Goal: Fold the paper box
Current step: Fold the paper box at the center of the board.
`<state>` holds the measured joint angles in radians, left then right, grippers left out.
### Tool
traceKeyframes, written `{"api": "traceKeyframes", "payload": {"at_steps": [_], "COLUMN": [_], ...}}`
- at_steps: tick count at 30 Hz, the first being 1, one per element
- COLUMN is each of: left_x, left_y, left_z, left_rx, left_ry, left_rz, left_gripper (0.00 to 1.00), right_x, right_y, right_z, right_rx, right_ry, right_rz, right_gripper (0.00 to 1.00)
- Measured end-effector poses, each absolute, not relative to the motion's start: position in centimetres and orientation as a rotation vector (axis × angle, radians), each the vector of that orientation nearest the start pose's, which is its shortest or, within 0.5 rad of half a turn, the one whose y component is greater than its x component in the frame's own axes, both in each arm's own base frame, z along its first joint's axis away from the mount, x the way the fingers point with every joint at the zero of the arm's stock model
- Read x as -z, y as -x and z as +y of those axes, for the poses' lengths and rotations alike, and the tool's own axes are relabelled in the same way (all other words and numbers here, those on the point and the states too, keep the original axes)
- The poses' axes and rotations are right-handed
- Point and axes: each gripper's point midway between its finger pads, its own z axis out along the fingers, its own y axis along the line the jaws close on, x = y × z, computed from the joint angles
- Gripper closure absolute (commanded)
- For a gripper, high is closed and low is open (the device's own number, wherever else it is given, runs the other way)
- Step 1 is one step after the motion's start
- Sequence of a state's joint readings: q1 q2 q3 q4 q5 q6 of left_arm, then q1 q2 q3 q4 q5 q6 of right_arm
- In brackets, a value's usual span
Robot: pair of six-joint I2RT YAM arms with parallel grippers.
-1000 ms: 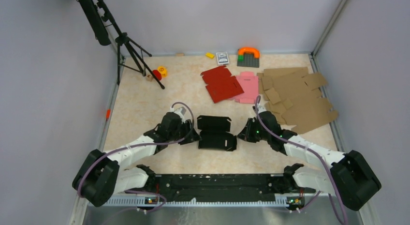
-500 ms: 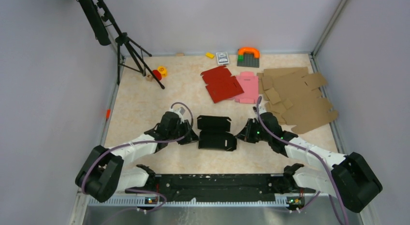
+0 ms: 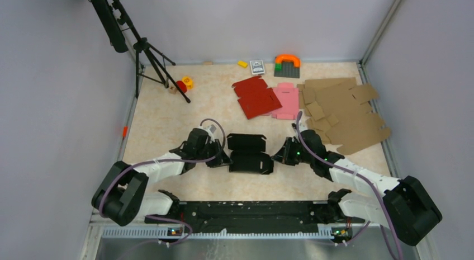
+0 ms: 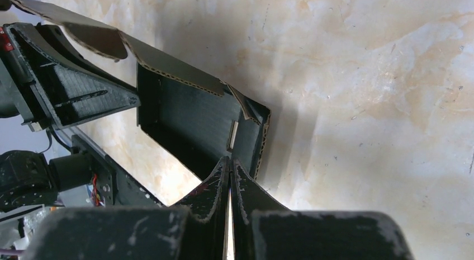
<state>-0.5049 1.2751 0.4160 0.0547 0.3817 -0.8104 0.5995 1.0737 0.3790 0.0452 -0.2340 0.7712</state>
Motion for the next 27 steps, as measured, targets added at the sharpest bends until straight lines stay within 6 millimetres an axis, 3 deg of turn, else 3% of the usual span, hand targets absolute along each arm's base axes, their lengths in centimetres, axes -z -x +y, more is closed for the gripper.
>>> {"api": "traceKeyframes", "payload": {"at_steps": [8,12,15,27], "left_x": [-3.6,-3.6,-3.6,-4.7], "left_y": [-20.5,-20.6,-20.7,-20.1], "left_z": [-22.4,-22.5,-22.5,-21.9], "left_rx": [1.055,1.055,1.051,1.018], "left_ry": [0.18,0.174,0.164,0.108], "left_rz": [2.577,2.578,2.58,2.572], "left_gripper": [0.82,0.83,0.82,0.62], "right_x": [-6.2,-5.4,-5.1,-3.5], "right_y": [-20.0,-19.6,-19.4,-19.1], "right_z": [22.2,21.7,21.3,20.1], "right_rx": [-0.968,-0.933,-0.909,-0.8], "right_ry": [-0.06,-0.06,-0.058,-0.03], "right_rz": [2.417,2.448,2.459,2.518], "right_gripper": [1.0,0.92,0.79,0.64]}}
